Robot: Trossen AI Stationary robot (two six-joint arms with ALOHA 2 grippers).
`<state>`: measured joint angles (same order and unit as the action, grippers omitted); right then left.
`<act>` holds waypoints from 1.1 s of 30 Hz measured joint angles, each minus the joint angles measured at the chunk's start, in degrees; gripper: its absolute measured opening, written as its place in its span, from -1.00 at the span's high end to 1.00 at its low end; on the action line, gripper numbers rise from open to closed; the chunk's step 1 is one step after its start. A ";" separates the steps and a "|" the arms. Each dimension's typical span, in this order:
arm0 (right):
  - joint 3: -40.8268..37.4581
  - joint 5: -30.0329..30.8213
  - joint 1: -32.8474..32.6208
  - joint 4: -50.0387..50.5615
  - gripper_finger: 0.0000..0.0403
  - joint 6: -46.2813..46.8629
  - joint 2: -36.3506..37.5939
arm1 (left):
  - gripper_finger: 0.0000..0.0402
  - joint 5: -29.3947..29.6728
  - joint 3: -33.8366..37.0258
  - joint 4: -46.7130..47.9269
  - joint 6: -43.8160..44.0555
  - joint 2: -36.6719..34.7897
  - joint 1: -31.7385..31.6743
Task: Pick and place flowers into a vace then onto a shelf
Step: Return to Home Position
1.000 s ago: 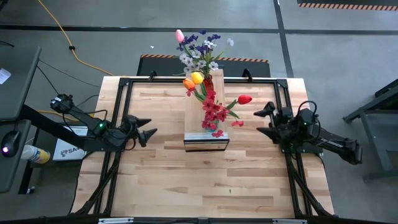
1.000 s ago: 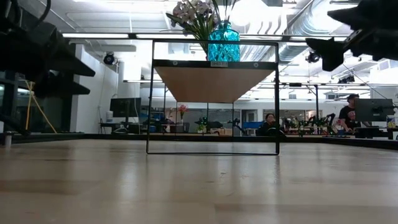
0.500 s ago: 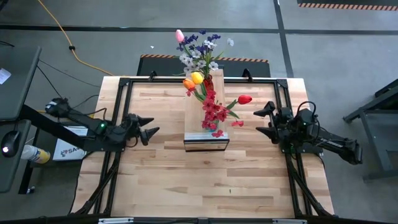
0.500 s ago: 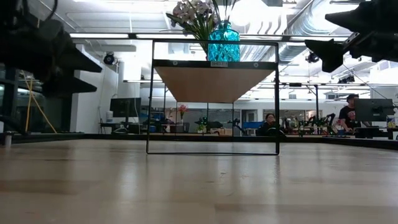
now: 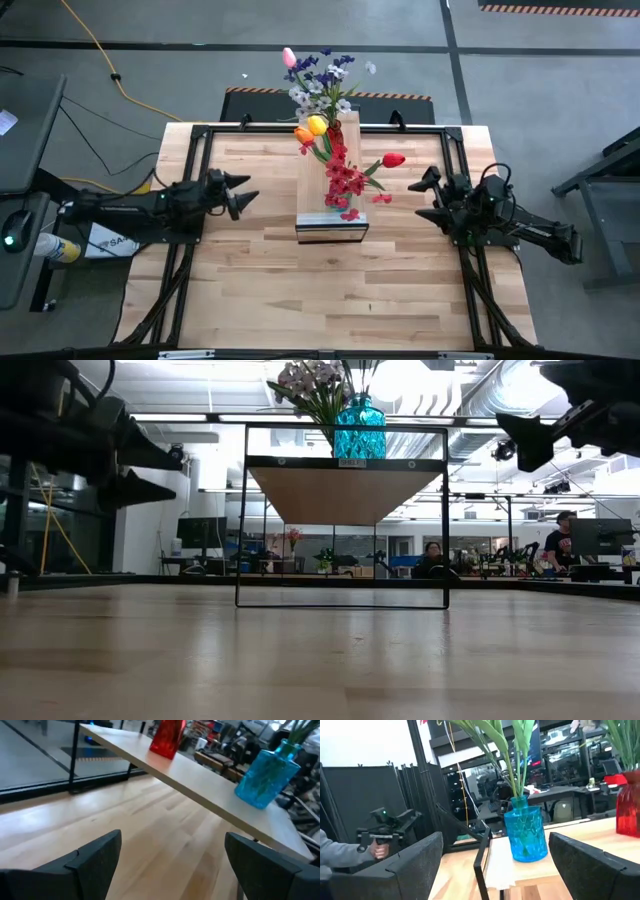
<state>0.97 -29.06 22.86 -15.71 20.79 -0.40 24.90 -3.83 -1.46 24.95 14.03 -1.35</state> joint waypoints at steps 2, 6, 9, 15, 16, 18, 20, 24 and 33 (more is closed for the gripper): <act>0.00 0.60 0.03 -0.40 -0.76 -0.89 0.00 | -0.92 -3.07 -0.82 2.86 -0.55 -1.78 -1.86; 0.00 3.17 0.08 -0.88 -0.76 -2.66 0.00 | -0.92 -6.61 -1.84 8.19 -0.72 -7.26 -4.09; 0.02 3.19 0.86 -1.42 -0.76 -2.40 0.00 | -0.92 -6.48 -3.40 15.42 -0.68 -12.83 -4.36; 0.02 3.01 2.74 -0.78 -0.76 -0.94 -0.28 | -0.92 -7.85 -3.55 17.34 1.74 -12.33 -4.28; 0.02 3.51 2.74 -0.72 -0.76 -0.65 -0.33 | -0.92 -7.84 -2.94 16.00 2.29 -11.95 -4.26; 0.02 4.48 2.72 0.55 -0.76 -0.32 -0.68 | -0.92 -7.50 -1.41 13.46 2.20 -11.85 -4.26; 0.02 6.32 2.47 2.07 -0.76 -0.72 -0.79 | -0.92 -6.56 -0.89 10.96 0.89 -11.59 -4.26; 0.02 9.82 2.09 2.83 -0.76 -2.85 -0.76 | -0.92 -3.01 -0.85 10.84 -0.54 -10.71 -4.26; 0.02 12.48 2.11 5.18 -0.76 -4.21 -0.83 | -0.92 -0.46 -0.88 11.13 -0.72 -10.62 -4.28</act>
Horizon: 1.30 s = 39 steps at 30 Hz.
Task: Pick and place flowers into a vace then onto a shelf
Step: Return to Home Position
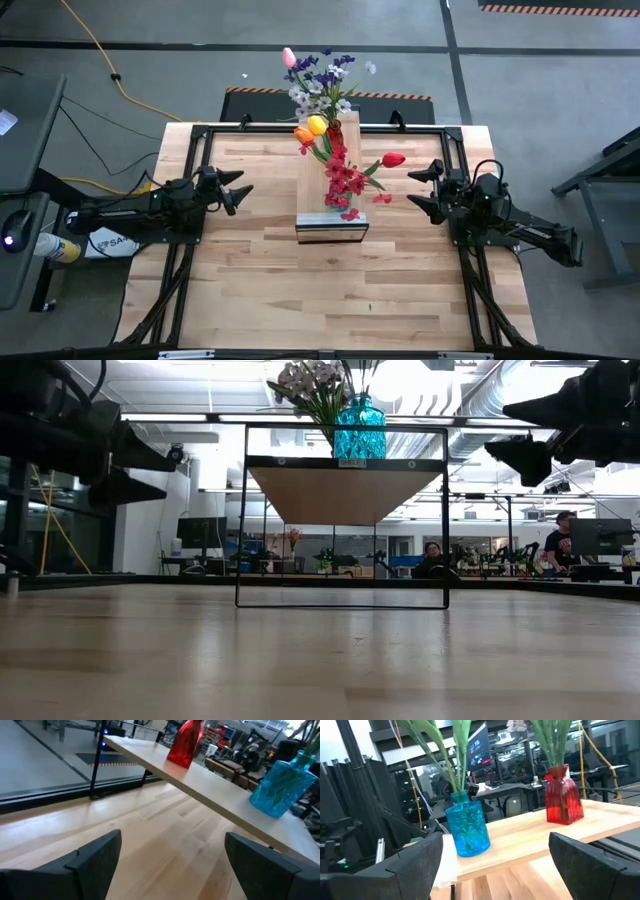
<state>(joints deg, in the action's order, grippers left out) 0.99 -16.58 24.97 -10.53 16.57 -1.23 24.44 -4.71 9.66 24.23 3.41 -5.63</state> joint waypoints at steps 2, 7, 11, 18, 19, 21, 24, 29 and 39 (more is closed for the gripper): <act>0.00 0.95 0.00 0.00 -0.76 -0.40 -0.07 | -0.92 0.96 0.00 -0.01 0.00 0.70 0.02; 0.00 1.16 0.00 0.01 -0.76 -0.28 -0.96 | -0.92 1.35 0.61 -2.78 -0.03 3.79 0.02; 0.00 0.96 0.00 -0.09 -0.76 -0.17 -1.03 | -0.92 0.85 1.74 -6.93 -1.62 6.56 0.02; 0.00 1.32 0.00 -0.01 -0.76 -1.46 -1.01 | -0.92 4.54 1.84 -7.16 -1.97 8.49 0.00; 0.00 1.32 0.00 -0.01 -0.76 -1.11 -1.01 | -0.92 4.48 1.84 -7.16 -1.98 8.47 0.01; 0.00 1.27 0.00 -0.01 -0.76 1.12 -1.01 | -0.92 3.55 1.84 -7.14 -1.93 8.48 0.00; 0.00 1.27 0.00 -0.01 -0.76 3.19 -1.01 | -0.92 1.00 1.86 -7.07 -1.51 8.49 0.02; 0.00 1.27 0.00 0.00 -0.76 1.05 -1.01 | -0.92 0.48 1.86 -7.03 -1.49 8.47 0.02; 0.00 1.25 0.00 0.01 -0.76 0.99 -1.01 | -0.92 0.48 1.86 -6.99 -1.46 8.46 0.02</act>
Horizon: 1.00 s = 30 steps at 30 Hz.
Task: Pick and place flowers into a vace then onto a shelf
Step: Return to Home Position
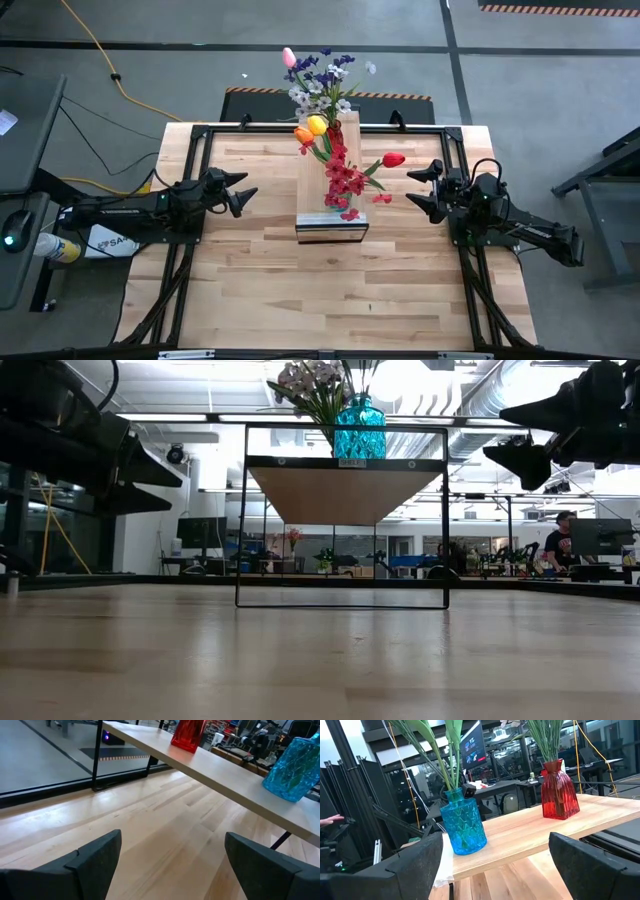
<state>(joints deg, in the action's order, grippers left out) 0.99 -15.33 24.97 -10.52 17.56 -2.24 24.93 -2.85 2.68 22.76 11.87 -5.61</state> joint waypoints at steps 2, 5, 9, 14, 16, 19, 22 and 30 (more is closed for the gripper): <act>0.00 0.01 0.00 0.00 -0.76 -0.01 0.00 | -0.92 0.00 0.00 0.00 0.00 -0.30 0.00; 0.00 0.00 0.00 0.02 -0.76 -0.02 0.00 | -0.92 0.02 0.02 0.00 0.02 -1.74 0.00; 0.00 0.00 0.00 0.04 -0.76 -0.02 0.29 | -0.92 0.06 0.02 0.00 0.04 -4.96 0.00; 0.00 0.00 0.02 0.00 -0.76 -0.02 0.85 | -0.92 0.09 0.02 0.00 0.07 -6.64 0.00; 0.00 0.00 0.02 0.07 -0.76 -0.02 0.79 | -0.92 0.09 0.02 0.02 0.08 -6.62 0.00; 0.00 -0.01 0.00 0.37 -0.76 -0.02 0.92 | -0.92 0.09 0.02 0.02 0.11 -6.59 0.00; -0.02 0.90 -0.84 0.52 -0.76 0.22 1.86 | -0.92 0.10 0.02 0.01 0.11 -6.60 0.00; -0.02 1.51 -3.67 -0.45 -0.76 -0.02 1.77 | -0.92 0.08 0.04 0.01 0.10 -7.73 0.00</act>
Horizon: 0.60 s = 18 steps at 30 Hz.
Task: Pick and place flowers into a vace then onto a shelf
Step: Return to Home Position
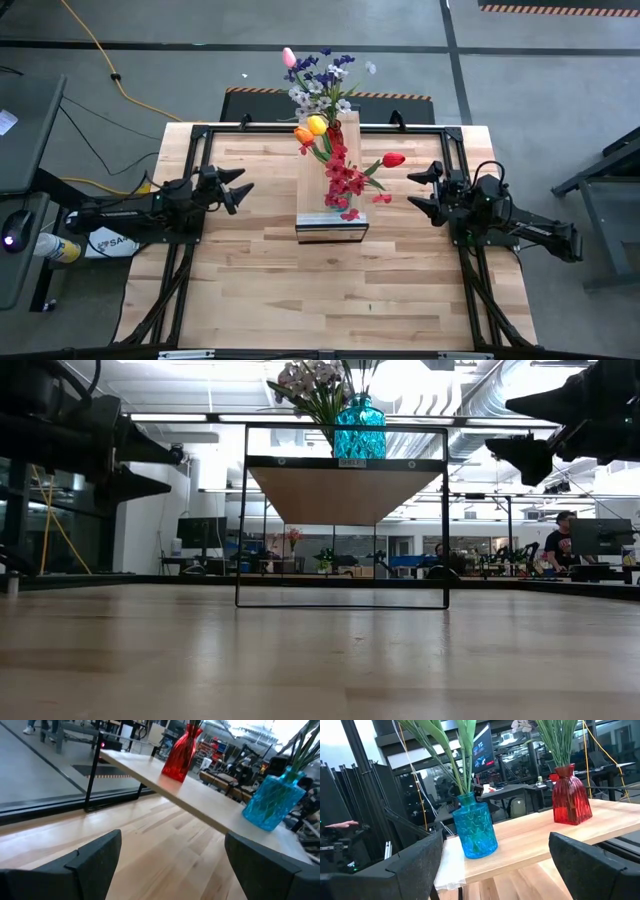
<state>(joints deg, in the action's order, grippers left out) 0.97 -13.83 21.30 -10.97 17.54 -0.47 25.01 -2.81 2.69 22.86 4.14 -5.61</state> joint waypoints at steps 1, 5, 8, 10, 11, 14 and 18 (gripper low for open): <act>0.00 0.00 0.00 0.03 -0.76 0.00 0.00 | -0.92 0.01 0.00 -0.01 0.00 -0.09 0.00; 0.00 0.00 0.00 0.22 -0.76 0.00 0.00 | -0.92 0.01 0.00 -0.02 -0.01 -0.05 0.00; 0.00 0.00 0.00 0.46 -0.76 0.00 0.00 | -0.92 0.03 0.00 -0.02 -0.01 -0.07 0.00; 0.00 0.00 0.00 0.45 -0.76 0.00 0.00 | -0.92 0.03 0.00 -0.01 -0.01 -0.02 0.00; 0.00 0.00 0.00 0.45 -0.76 0.00 0.00 | -0.92 0.03 0.00 -0.02 -0.01 -0.02 0.00; 0.00 -0.01 0.00 0.45 -0.76 0.00 0.00 | -0.92 0.05 0.00 -0.01 -0.01 -0.02 0.00; 0.00 -0.01 0.00 0.45 -0.76 -0.02 0.00 | -0.92 0.05 0.00 -0.01 -0.04 -0.02 0.00</act>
<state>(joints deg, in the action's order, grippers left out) 0.97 -13.84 21.30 -10.52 17.52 -0.47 25.06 -2.81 2.68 22.83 4.12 -5.61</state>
